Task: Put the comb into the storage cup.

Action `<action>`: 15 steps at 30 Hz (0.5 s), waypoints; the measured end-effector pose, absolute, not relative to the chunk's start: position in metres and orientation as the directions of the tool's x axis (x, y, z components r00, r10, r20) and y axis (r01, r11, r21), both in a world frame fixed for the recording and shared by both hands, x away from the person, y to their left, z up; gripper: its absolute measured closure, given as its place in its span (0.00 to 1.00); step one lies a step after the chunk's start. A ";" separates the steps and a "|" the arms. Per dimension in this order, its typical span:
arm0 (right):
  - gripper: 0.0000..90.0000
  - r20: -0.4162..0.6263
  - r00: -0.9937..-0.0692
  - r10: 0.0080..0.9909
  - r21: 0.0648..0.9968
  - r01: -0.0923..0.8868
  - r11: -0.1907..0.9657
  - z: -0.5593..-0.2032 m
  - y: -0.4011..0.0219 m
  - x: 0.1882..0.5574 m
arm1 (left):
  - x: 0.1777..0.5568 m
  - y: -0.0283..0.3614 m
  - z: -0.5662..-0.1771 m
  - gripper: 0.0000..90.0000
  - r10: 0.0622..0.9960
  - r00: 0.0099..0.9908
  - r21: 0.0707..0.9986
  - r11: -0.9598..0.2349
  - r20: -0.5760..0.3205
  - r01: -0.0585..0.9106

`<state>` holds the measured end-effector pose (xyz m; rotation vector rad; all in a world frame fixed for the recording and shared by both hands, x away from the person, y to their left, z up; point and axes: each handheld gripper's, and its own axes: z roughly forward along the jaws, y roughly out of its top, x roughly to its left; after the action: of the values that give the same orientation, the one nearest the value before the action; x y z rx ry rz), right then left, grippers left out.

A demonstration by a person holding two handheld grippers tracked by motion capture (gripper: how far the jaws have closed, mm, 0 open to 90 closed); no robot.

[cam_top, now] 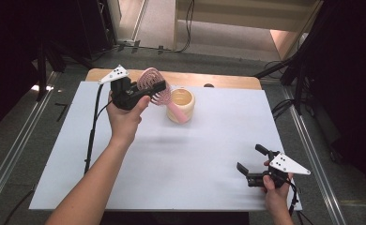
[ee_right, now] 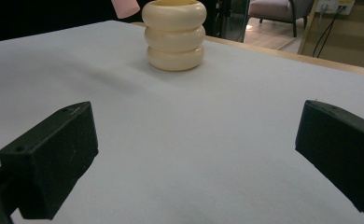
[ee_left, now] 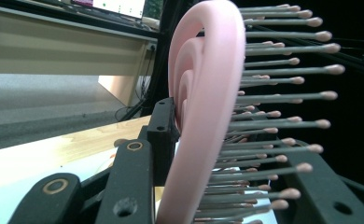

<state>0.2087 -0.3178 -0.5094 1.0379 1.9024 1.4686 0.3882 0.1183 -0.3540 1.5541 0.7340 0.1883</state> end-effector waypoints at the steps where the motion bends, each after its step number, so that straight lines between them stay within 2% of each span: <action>1: 0.00 0.052 -0.573 0.818 0.959 0.257 0.119 -0.509 -0.318 0.209 | 0.389 0.118 -0.353 0.71 0.552 0.777 0.941 0.047 -0.303 0.334; 15: 0.00 0.051 -0.577 0.815 0.959 0.257 0.121 -0.510 -0.318 0.208 | 0.401 0.112 -0.344 0.71 0.546 0.777 0.941 0.067 -0.313 0.332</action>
<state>0.2085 -0.3179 -0.5095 1.0341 1.9065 1.4708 0.4014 0.1116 -0.3445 1.5377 0.7343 0.1855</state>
